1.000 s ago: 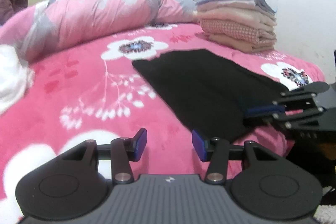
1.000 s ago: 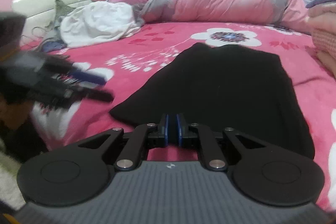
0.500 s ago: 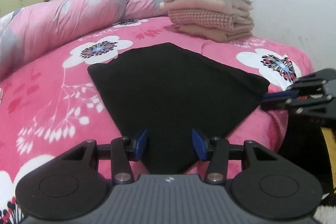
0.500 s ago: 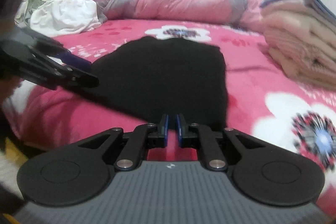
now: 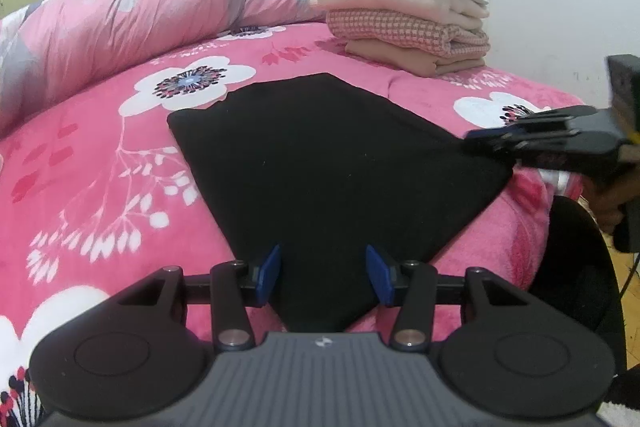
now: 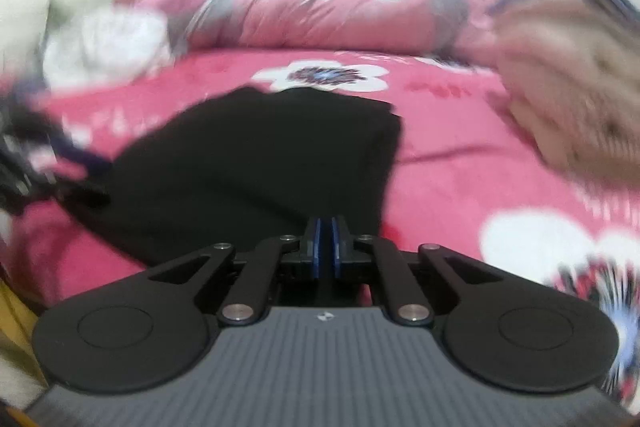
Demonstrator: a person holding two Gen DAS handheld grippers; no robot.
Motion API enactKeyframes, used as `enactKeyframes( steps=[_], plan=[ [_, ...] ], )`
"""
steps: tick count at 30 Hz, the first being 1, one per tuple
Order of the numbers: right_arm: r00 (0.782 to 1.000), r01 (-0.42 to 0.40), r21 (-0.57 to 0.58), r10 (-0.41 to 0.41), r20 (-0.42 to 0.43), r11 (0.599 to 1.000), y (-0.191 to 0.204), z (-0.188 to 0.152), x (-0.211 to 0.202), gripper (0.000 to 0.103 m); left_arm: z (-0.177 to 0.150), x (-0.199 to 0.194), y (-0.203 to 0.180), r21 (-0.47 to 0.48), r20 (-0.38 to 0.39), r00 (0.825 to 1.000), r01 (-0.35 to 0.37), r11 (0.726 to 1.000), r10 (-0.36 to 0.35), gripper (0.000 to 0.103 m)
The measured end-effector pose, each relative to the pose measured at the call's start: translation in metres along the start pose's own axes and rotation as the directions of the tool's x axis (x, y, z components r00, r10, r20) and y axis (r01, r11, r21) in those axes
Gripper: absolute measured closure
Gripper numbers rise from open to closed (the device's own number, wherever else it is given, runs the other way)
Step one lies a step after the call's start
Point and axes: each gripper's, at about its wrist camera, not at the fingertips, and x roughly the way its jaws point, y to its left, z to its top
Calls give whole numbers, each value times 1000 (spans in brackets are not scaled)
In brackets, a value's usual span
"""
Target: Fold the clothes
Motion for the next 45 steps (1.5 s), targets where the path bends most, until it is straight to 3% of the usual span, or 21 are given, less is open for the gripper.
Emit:
enactKeyframes(
  steps=[2,5,8,11,14,19,27,29,32,45],
  plan=[
    [1000,29,37,-28,-13,999,-12,2,-10,96,1,1,1,-3,-7,1000,3,1000,-3,53],
    [1000,3,70,-4,18,998,-14,12,-12,95,2,2,1,-5,-13,1000,4,1000,-5,53],
    [996,-70,57,67,57,996,-3,28,8,95,3,2,1,-9,-17,1000,3,1000,-3,53],
    [993,-116,17,116,11,993,2,36,42,95,3,3,1,-11,-19,1000,5,1000,-5,53],
    [995,-94,44,96,-43,995,-20,26,49,97,2,3,3,-18,-15,1000,14,1000,-14,53],
    [998,11,164,-1,-59,986,-58,19,25,94,3,4,6,-11,-20,999,30,999,-30,52],
    [988,-151,132,156,-22,980,-28,46,70,96,6,4,6,-12,-42,999,35,999,-35,52],
    [992,-108,119,114,-44,987,-34,42,76,97,7,4,7,-18,-45,998,41,999,-42,52],
    [998,-1,208,13,-55,978,-56,41,72,94,7,5,10,-19,-49,997,58,998,-59,52],
    [994,-100,169,92,54,981,-28,71,64,94,10,8,19,-4,-70,991,115,993,-115,52]
  ],
)
